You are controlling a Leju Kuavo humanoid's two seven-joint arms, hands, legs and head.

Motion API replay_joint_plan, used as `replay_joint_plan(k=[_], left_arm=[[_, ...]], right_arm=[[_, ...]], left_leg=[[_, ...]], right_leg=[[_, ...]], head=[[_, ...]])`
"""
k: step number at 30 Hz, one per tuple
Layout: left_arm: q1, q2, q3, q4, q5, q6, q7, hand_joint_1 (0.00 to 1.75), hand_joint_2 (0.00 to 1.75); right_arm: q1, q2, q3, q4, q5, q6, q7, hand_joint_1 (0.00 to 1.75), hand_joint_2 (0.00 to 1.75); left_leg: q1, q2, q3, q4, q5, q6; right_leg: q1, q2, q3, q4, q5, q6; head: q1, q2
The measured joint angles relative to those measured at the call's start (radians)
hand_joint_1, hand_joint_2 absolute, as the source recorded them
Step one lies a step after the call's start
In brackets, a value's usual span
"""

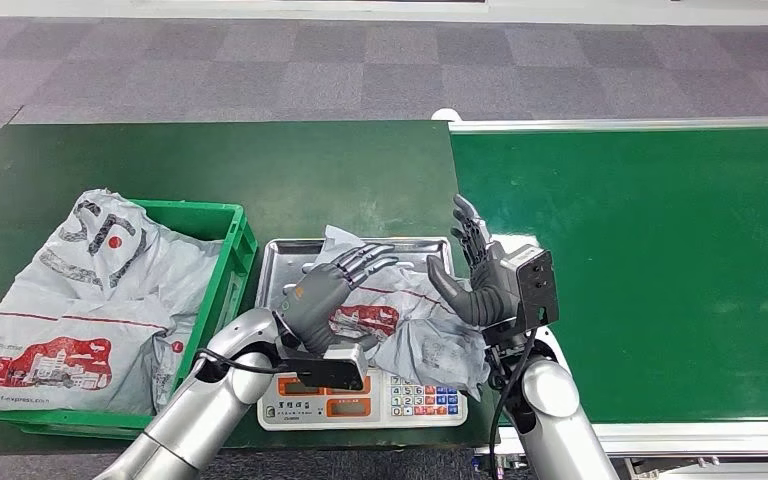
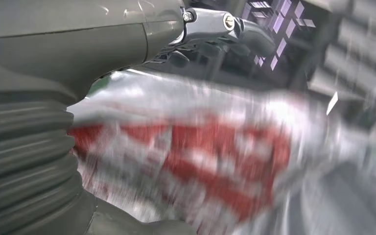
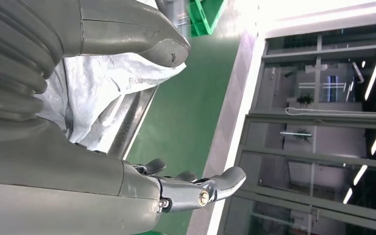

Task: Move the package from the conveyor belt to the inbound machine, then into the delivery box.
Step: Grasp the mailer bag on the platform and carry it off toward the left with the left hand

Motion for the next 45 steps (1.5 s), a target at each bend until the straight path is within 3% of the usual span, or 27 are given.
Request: replay_joint_plan(k=[4,9,15,20,24,34,40,45], left_arm=[[-0.027,0.002,-0.023,0.035,-0.013,-0.029,-0.015,0.00,1.75],[-0.251,-0.017,-0.224,0.268,-0.060,-0.247,-0.082,0.00,1.75],[-0.340,-0.032,-0.302,0.348,-0.062,-0.331,-0.128,0.00,1.75],[-0.385,-0.047,-0.358,0.394,-0.062,-0.340,-0.134,0.00,1.75],[-0.400,-0.054,-0.381,0.416,-0.062,-0.339,-0.135,1.75,1.75],[-0.420,-0.067,-0.437,0.437,-0.027,-0.255,-0.108,1.75,1.75],[-0.415,0.010,-0.448,0.330,-0.024,-0.161,-0.051,1.75,1.75],[-0.408,0.062,-0.453,0.251,-0.026,-0.153,-0.031,1.75,1.75]], right_arm=[[0.004,0.000,-0.007,-0.005,-0.002,0.005,0.000,0.00,1.75],[0.016,0.003,-0.030,-0.045,-0.013,0.030,0.008,0.00,1.75],[0.016,0.003,-0.031,-0.059,-0.015,0.032,0.009,0.00,1.75],[0.019,0.003,-0.032,-0.067,-0.016,0.034,0.010,0.00,1.75],[0.022,0.003,-0.032,-0.074,-0.016,0.038,0.010,0.00,1.75],[0.039,0.002,-0.033,-0.106,-0.034,0.051,0.006,0.00,1.75],[0.086,-0.008,-0.033,-0.118,-0.051,0.064,-0.022,0.00,1.75],[0.101,-0.014,-0.033,-0.123,-0.052,0.065,-0.027,0.00,1.75]], left_leg=[[0.000,0.000,0.000,0.000,0.000,0.000],[0.000,-0.001,0.001,0.000,0.001,0.000],[0.000,-0.001,0.002,0.000,0.001,0.000],[0.000,-0.001,0.002,0.000,0.001,0.000],[0.000,-0.001,0.002,0.000,0.001,0.000],[0.000,-0.003,0.003,0.000,0.001,0.000],[0.000,-0.001,0.003,0.000,0.001,0.000],[0.000,-0.001,0.002,0.000,0.002,-0.002]], right_leg=[[0.000,0.000,0.000,0.000,0.000,0.000],[0.000,-0.001,0.003,0.000,0.001,0.000],[0.000,-0.001,0.003,0.000,0.001,0.000],[0.000,-0.001,0.004,0.000,0.001,0.000],[0.000,-0.001,0.004,0.000,0.000,0.000],[-0.001,-0.003,0.005,0.000,0.001,0.000],[0.000,-0.001,0.004,0.001,0.001,0.000],[0.001,-0.001,0.002,0.002,0.000,0.000]], head=[[0.000,0.000],[0.000,0.000],[0.000,0.000],[0.000,0.000],[0.000,0.000],[0.000,0.000],[0.000,0.000],[0.000,0.000]])
